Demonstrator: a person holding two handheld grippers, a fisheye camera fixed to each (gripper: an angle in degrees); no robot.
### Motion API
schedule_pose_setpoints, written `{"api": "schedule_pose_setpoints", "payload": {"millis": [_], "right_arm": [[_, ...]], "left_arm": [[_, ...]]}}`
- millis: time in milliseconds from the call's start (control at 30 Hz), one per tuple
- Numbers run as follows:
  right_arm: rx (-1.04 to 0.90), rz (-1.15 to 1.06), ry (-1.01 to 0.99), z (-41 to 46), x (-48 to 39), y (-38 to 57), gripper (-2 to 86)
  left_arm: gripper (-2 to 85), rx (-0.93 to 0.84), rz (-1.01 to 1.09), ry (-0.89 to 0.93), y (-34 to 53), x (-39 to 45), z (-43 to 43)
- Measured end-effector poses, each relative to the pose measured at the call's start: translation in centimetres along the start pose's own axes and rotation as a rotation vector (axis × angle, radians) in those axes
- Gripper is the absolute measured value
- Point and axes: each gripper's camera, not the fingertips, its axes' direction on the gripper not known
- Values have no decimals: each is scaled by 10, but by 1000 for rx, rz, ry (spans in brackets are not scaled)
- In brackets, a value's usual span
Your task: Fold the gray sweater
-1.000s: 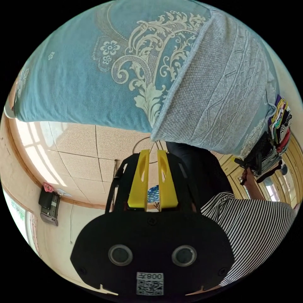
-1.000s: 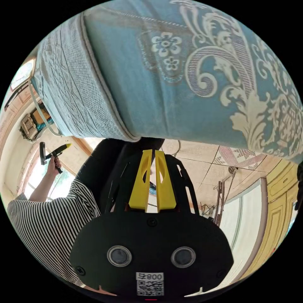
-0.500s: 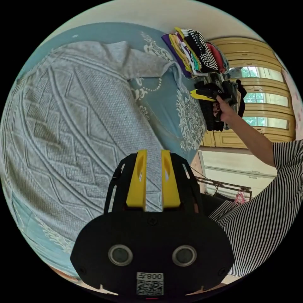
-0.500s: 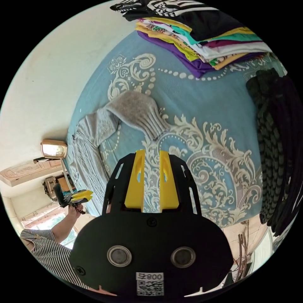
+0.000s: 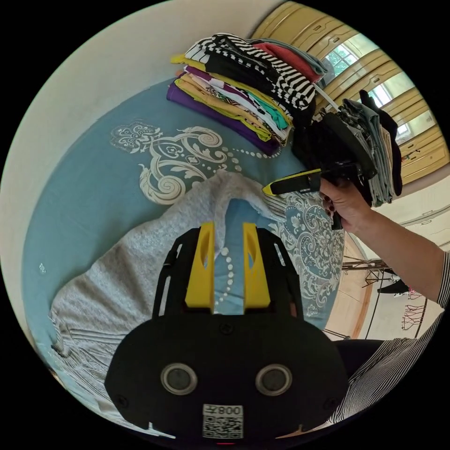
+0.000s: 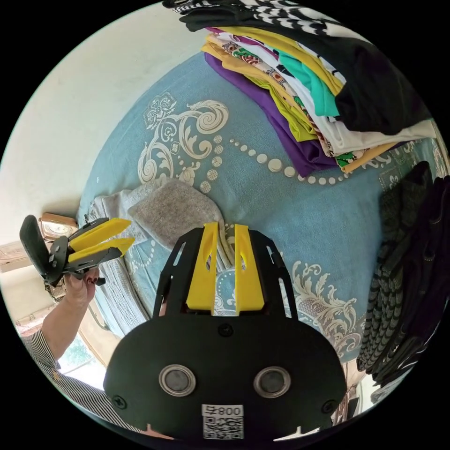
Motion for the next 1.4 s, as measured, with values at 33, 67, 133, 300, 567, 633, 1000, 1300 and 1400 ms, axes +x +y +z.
{"api": "schedule_pose_setpoints", "payload": {"millis": [33, 67, 133, 300, 567, 633, 1000, 1300, 1400], "right_arm": [[1, -3, -1, 1, -1, 1, 66], [11, -5, -7, 1, -1, 4, 64], [26, -7, -13, 3, -3, 9, 58], [-5, -24, -115, 9, -3, 9, 17], [27, -35, -233, -36, 11, 9, 6], [57, -49, -280, -53, 12, 8, 6], [72, -190, -559, -57, -52, 3, 5], [-88, -296, -701, 24, -144, 56, 7], [-158, -294, -699, 57, -161, 75, 7]], "left_arm": [[77, -13, 7, -9, -10, 1, 8], [68, -28, 18, -14, -18, 3, 15], [51, -55, 26, -29, -26, 5, 24], [32, -35, 15, -9, -24, 10, 20], [28, 0, -44, 92, -6, 1, -1], [29, -4, -46, 95, -3, -2, -4], [71, 231, -290, 380, 76, -71, -89], [92, 656, -742, 983, 227, -179, -141], [95, 635, -824, 1024, 258, -198, -143]]}}
